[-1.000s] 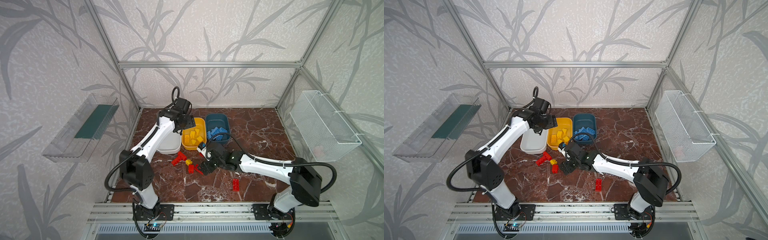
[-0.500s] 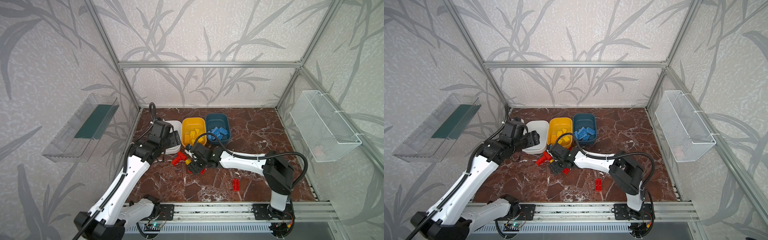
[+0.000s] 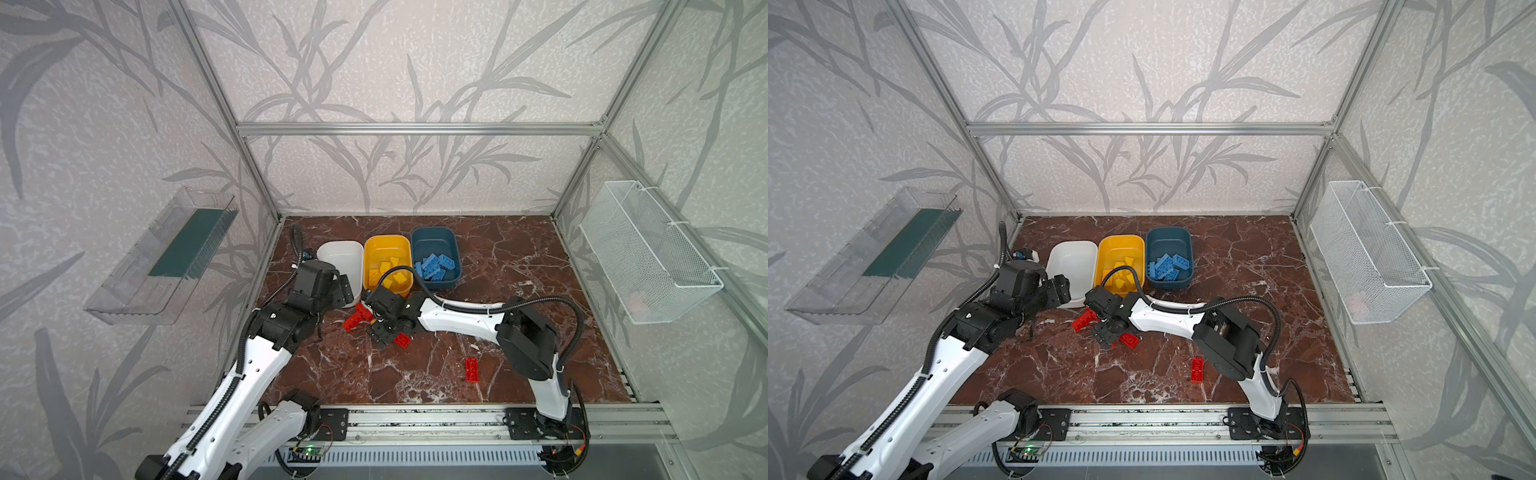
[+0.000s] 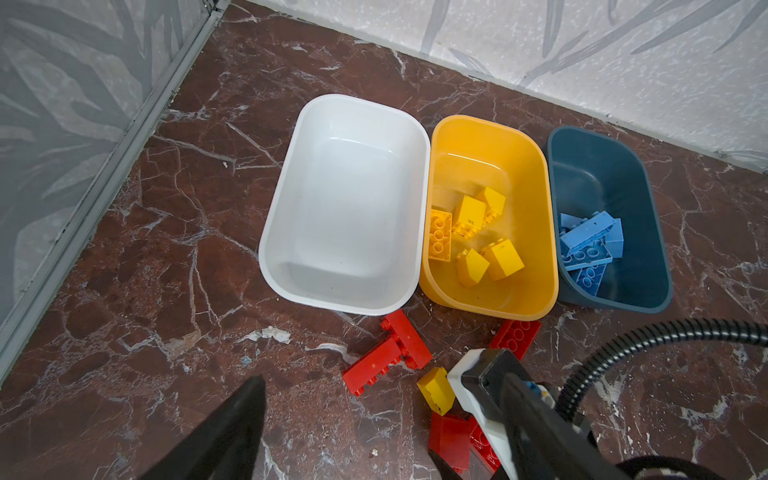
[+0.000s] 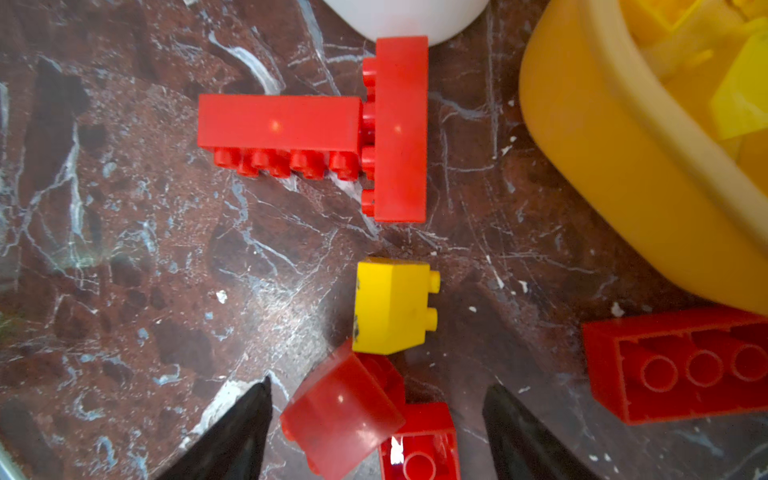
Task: Sort the legos into containers by color
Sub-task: 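Move right gripper over a yellow brick among red bricks while left gripper withdraws, then close the right gripper on the yellow brick and lift it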
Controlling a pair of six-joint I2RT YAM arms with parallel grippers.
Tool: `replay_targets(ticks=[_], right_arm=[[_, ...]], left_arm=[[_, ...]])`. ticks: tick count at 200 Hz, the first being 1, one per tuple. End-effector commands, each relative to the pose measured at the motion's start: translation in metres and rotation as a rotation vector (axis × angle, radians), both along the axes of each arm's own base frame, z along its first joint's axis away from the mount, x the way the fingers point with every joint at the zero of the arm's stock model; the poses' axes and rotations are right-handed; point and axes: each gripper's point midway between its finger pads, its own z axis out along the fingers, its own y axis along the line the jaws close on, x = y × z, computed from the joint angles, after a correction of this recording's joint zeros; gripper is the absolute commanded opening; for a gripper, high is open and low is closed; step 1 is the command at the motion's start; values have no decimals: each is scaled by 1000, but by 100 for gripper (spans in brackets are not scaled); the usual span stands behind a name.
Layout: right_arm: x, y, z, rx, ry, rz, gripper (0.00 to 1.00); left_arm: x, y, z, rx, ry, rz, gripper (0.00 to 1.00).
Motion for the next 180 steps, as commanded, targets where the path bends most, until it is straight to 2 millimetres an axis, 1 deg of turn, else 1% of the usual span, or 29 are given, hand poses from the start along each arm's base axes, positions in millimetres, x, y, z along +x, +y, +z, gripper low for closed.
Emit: replay_targets(ticks=[1,47,93,141,153,172,180], right_arm=[[5,1,-5,-41,-11,-8,80],[17,9,-14,-73,-29,-35,77],[22,9,-30,-117,-21,-68,69],[23,6,-40,-143,-22,-68,54],[23,6,-42,-149,-18,-68,48],[21,6,-43,-148,-11,-67,33],[21,6,-42,-146,-12,-67,30]], left_arm=[[-1,5,3,18,-21,9,87],[-1,4,2,12,-19,4,87],[0,3,2,13,-19,-1,87],[0,2,1,12,-16,-4,87],[0,3,1,15,-15,-3,87],[0,2,0,15,-12,-5,87],[0,2,1,15,-13,-5,87]])
